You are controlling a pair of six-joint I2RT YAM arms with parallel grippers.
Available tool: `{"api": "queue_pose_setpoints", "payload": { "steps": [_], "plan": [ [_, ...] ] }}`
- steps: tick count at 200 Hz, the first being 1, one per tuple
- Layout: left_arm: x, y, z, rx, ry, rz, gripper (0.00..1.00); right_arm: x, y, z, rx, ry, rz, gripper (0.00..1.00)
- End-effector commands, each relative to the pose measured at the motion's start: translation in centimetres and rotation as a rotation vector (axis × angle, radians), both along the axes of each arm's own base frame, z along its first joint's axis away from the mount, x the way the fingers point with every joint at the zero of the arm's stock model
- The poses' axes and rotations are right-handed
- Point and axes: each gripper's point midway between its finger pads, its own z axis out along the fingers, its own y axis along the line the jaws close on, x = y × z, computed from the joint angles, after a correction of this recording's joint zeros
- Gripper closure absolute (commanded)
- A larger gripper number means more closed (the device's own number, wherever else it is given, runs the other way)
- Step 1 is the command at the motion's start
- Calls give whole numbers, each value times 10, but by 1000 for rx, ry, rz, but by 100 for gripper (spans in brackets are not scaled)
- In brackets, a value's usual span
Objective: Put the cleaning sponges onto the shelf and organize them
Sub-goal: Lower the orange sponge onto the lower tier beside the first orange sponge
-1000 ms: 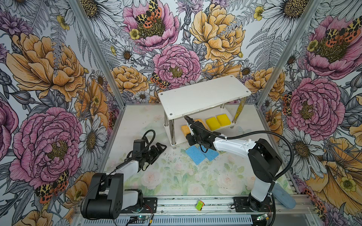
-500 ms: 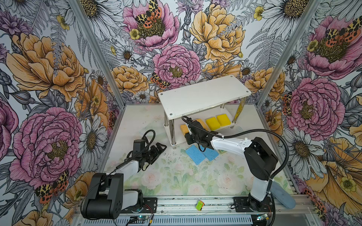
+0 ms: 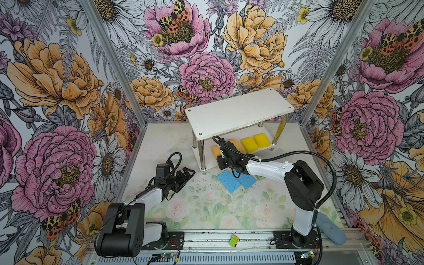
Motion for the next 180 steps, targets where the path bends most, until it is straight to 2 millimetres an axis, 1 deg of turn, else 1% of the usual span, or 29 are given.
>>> {"api": "queue_pose_setpoints", "payload": {
  "steps": [1, 58, 138, 180],
  "plan": [
    [0, 2, 0, 5, -7, -9, 1, 10, 8, 8, 17, -31, -17, 66],
    [0, 2, -1, 6, -7, -8, 1, 12, 12, 5, 11, -30, -3, 63],
    [1, 1, 2, 1, -12, -9, 1, 14, 11, 2, -7, -38, 1, 59],
    [2, 1, 2, 1, -13, -10, 1, 16, 11, 2, -20, -46, 8, 58]
  ]
}}
